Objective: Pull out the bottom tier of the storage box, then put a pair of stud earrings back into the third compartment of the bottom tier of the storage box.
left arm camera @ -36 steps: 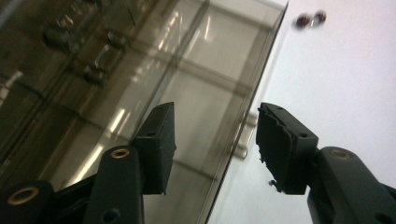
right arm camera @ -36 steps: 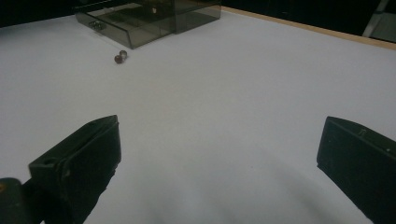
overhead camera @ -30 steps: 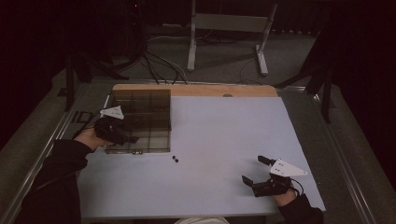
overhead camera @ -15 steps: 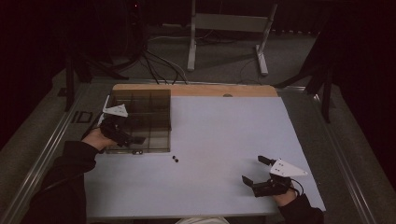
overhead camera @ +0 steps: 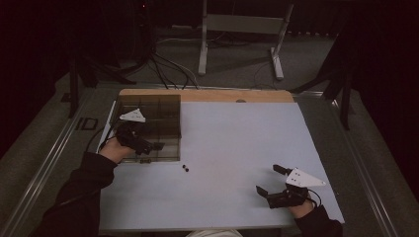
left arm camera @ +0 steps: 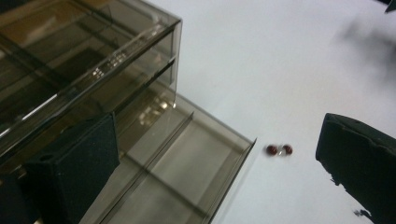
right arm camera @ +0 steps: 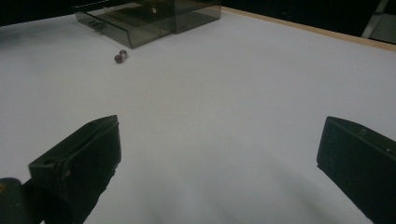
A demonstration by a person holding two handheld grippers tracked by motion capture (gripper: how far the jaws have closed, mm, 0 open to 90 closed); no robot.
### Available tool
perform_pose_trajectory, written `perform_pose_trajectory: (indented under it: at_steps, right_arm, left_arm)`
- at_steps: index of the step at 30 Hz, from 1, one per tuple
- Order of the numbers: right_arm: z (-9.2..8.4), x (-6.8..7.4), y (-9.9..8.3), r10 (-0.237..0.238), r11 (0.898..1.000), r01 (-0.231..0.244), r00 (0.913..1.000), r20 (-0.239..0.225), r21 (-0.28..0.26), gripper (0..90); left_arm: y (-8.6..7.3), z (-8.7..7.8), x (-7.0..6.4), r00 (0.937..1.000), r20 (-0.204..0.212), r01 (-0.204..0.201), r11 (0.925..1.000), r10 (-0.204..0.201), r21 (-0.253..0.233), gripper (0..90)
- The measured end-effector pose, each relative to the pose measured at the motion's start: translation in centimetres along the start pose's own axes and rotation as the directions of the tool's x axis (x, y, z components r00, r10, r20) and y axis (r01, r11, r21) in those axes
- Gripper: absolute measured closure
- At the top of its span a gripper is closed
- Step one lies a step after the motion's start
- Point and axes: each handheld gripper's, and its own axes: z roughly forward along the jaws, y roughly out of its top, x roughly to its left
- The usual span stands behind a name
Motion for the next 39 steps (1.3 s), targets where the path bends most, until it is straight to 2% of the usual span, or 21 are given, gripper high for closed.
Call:
perform_pose_trajectory:
  at_steps: [3,6,15,19,24,27,31,35,39]
  right_arm:
    - [0.0,0.0,0.0,0.000,1.000,0.000,1.0000,0.001,-0.002,0.1]
    - [0.0,0.0,0.0,0.001,1.000,-0.001,1.0000,0.000,-0.002,0.1]
    - [0.0,0.1,0.0,0.000,1.000,0.000,1.0000,-0.001,0.000,0.1]
    - [-0.1,0.1,0.1,0.001,1.000,-0.001,1.0000,-0.001,-0.004,0.1]
    - [-0.1,0.1,0.1,0.002,1.000,-0.002,1.0000,0.001,-0.003,0.1]
    - [0.0,0.0,0.1,-0.001,1.000,0.001,1.0000,0.002,-0.002,0.1]
    - [0.0,0.1,0.0,0.000,1.000,0.000,1.0000,0.003,0.000,0.1]
    - [0.0,0.0,0.1,0.002,1.000,-0.002,1.0000,0.002,-0.001,0.1]
    - [0.0,0.0,0.0,0.003,1.000,-0.003,1.0000,0.003,0.000,0.1]
  left_arm:
    - [0.1,0.1,-0.4,0.9990,-0.043,0.012,0.9999,-0.012,-0.001,0.8]
    - [0.0,0.1,-0.5,0.9973,-0.061,0.040,0.9991,-0.041,-0.016,0.8]
    - [0.2,0.3,-1.6,0.9942,-0.099,0.039,0.9988,-0.042,-0.029,0.8]
    - [0.3,0.4,-2.2,0.9945,-0.098,0.033,0.9986,-0.037,-0.041,0.8]
    - [0.5,0.6,-2.8,0.9973,-0.069,0.023,0.9989,-0.026,-0.041,0.9]
    - [0.6,0.7,-3.2,0.9976,-0.066,0.020,0.9987,-0.023,-0.046,0.9]
    - [0.5,1.1,-3.6,0.9983,-0.038,0.043,0.9976,-0.045,-0.055,0.9]
    - [0.4,1.5,-4.4,0.9998,-0.012,0.017,0.9991,-0.017,-0.040,0.9]
    - [0.4,1.9,-5.2,0.9998,-0.020,-0.006,0.9993,0.005,-0.036,0.9]
